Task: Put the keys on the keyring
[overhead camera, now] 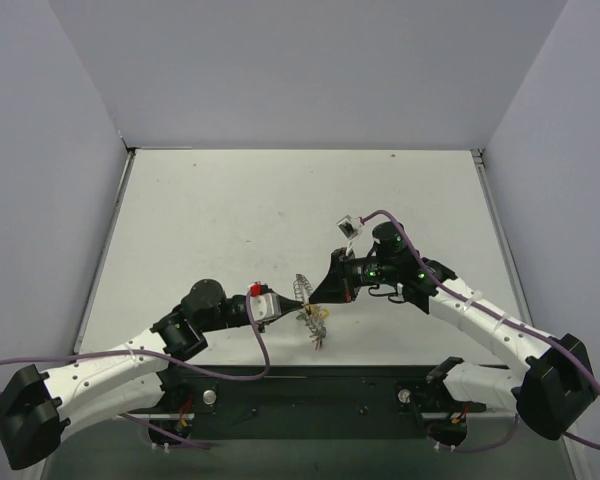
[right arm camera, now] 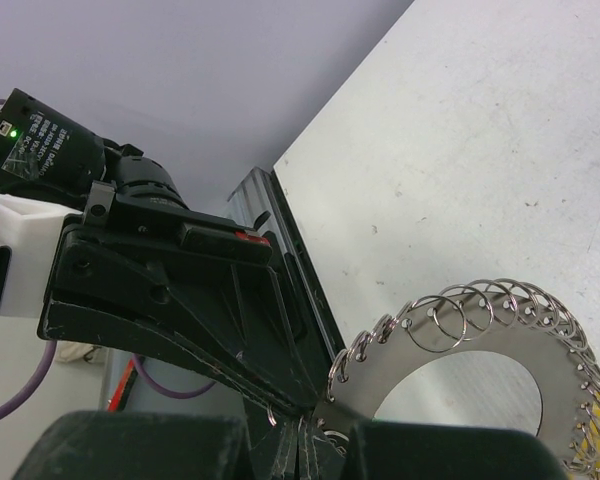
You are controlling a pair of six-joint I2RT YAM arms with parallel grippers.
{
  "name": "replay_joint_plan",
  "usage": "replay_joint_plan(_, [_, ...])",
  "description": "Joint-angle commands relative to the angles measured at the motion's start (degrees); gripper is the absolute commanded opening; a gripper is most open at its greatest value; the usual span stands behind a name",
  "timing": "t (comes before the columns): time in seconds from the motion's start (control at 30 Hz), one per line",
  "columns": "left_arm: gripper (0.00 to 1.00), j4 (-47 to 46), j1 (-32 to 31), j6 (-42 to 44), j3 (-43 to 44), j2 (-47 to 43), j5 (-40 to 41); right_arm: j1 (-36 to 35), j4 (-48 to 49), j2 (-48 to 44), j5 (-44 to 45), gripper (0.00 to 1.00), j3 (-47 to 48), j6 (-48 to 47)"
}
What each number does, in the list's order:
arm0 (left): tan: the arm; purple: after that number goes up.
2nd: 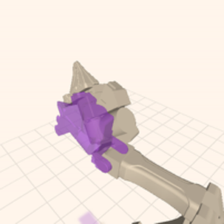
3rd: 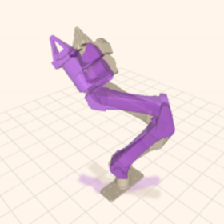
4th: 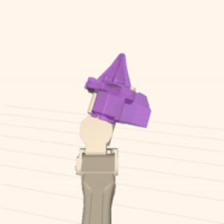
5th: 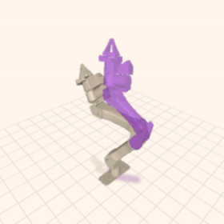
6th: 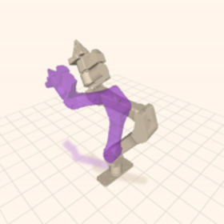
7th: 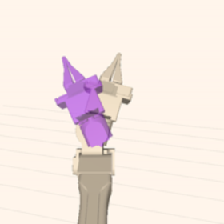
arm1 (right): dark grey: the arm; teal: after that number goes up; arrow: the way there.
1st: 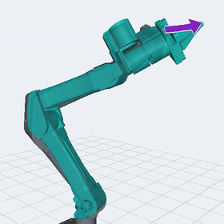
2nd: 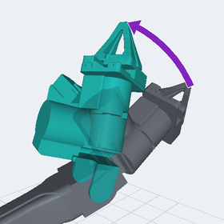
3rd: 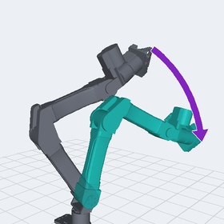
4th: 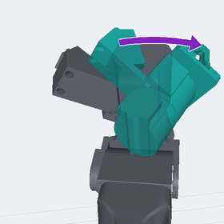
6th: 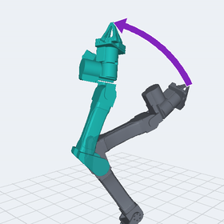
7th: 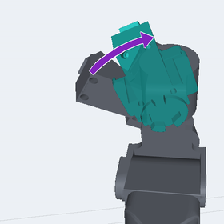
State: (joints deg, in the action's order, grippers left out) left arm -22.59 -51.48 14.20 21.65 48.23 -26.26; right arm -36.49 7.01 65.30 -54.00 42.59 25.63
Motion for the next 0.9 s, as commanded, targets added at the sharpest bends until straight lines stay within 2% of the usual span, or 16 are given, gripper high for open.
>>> replay_joint_plan(0.0, [0.00, -3.3, -0.5, 0.5, 2.6, -0.1, 2.6, -0.6, 1.7, -0.4, -1.7, 0.00, 0.9, -0.2])
replay_joint_plan(0.37, [0.00, 0.4, -0.9, 0.5, 3.8, 0.6, 9.7, -1.0, 1.5, -0.3, -1.1, 0.00, 1.6, 0.7])
replay_joint_plan(0.87, [0.00, 1.1, -2.5, 1.4, 4.5, 1.3, 10.4, -1.5, 2.9, -0.1, -0.4, 0.00, 1.7, 2.1])
